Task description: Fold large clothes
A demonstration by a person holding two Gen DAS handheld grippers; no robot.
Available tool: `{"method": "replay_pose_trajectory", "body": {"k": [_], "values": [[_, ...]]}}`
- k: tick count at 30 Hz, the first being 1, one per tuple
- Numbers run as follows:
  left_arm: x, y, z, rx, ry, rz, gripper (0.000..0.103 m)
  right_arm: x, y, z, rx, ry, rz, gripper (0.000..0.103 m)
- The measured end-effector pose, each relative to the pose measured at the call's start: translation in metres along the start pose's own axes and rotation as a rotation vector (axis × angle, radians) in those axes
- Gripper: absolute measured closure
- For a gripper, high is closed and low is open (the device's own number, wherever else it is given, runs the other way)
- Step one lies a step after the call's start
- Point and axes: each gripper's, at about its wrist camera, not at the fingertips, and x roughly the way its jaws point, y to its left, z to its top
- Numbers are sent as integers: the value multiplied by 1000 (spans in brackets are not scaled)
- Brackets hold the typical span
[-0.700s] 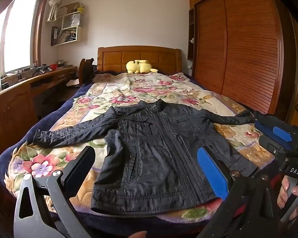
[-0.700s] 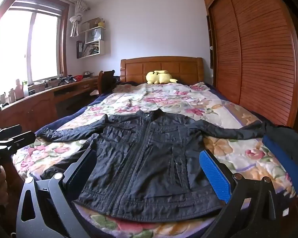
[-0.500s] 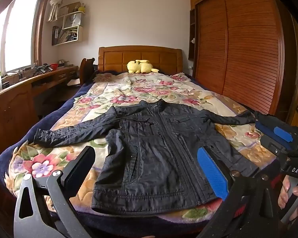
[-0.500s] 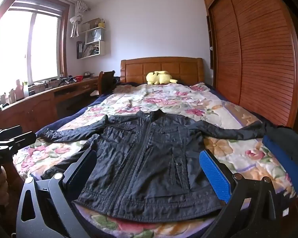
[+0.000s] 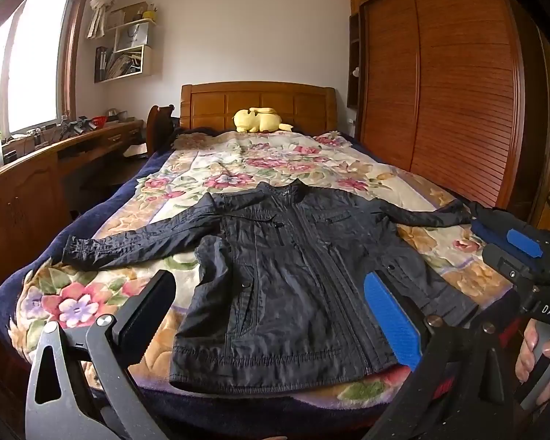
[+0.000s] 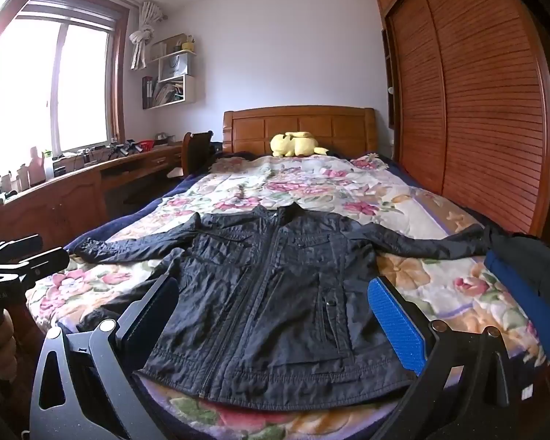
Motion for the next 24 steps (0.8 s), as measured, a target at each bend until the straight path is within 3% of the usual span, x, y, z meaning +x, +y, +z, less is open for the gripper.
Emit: {"method": "replay_pose_trajectory", "body": {"k": [24], "values": [[2,-1,0,8,7,3,0,0,1,0,3,-1,2,0]]}}
